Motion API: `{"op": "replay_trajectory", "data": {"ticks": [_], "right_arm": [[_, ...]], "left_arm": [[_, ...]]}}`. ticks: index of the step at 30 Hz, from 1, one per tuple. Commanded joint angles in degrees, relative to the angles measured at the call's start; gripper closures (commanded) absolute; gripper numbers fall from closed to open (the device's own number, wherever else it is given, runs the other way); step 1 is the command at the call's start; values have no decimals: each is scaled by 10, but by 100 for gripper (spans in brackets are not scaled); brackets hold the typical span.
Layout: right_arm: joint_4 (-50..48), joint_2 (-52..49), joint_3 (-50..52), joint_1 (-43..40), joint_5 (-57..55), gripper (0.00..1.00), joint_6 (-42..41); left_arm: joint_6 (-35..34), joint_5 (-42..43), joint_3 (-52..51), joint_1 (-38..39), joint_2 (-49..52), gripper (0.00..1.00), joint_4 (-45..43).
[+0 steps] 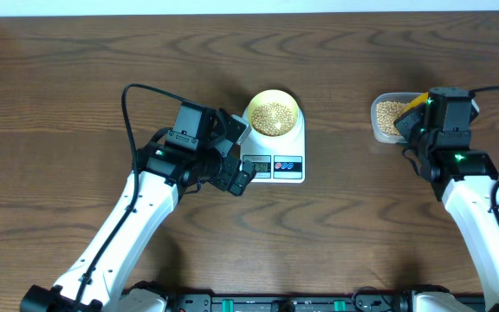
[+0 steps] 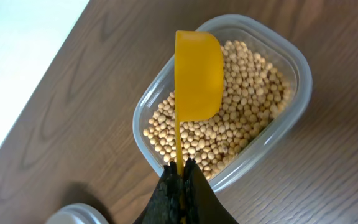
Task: Scoop item into bowl and weigh 50g on scale
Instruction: 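Lower the yellow scoop down into the soybean tub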
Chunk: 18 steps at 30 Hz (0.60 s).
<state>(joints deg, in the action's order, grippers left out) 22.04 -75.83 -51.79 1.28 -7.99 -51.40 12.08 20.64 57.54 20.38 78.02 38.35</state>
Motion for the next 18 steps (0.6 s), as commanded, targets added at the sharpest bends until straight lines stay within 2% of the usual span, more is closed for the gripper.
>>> {"op": "replay_trajectory", "data": {"ticks": [1, 7, 15, 18], "right_arm": [[-1, -15, -3, -3, -15, 99, -52], [-16, -40, -3, -3, 4, 99, -69], [24, -42, -3, -6, 10, 98, -69], [50, -42, -3, -6, 9, 83, -69]], "left_arm": [[8, -4, -4, 1, 2, 2, 0], [8, -4, -4, 1, 2, 2, 0], [8, -4, -4, 1, 2, 2, 0], [8, -4, -4, 1, 2, 2, 0]]}}
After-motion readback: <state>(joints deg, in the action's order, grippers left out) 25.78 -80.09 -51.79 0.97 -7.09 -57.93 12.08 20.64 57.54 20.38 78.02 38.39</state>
